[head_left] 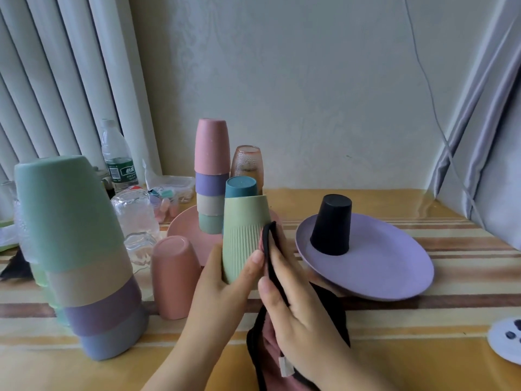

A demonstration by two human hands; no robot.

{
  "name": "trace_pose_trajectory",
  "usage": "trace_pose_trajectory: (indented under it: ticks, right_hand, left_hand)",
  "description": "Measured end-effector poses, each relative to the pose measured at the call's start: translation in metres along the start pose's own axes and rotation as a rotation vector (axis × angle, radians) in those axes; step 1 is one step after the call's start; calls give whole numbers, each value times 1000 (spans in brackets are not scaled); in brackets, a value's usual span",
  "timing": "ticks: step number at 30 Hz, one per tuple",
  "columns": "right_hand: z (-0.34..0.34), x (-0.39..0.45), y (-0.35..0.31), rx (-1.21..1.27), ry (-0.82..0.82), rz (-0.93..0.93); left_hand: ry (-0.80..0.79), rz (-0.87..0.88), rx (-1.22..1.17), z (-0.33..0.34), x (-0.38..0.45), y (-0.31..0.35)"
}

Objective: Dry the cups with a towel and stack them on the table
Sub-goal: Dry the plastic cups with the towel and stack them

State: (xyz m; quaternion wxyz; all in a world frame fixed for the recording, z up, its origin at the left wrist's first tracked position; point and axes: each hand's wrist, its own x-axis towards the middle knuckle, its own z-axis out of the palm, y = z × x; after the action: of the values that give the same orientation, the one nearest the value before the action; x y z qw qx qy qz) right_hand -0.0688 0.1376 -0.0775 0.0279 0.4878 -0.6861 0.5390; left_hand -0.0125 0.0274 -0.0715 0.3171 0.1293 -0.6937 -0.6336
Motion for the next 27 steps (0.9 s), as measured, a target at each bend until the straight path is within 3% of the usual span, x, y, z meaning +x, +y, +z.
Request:
trace_pose_trajectory:
  ticks: [7, 13, 21, 27]
  right_hand:
    - [-20, 4, 7, 158, 127, 154]
    - [-33, 5, 0, 475, 159, 257]
    - [-27, 2, 7, 548, 138, 392]
    - [-14, -4, 11, 469, 76, 459]
  left_hand:
    - [-286, -61, 157, 4, -4, -11]
    - [-403, -89, 29, 1, -7, -1]
    - [-368, -125, -119, -6, -4, 1]
    - [-210, -133, -198, -19, 4, 1]
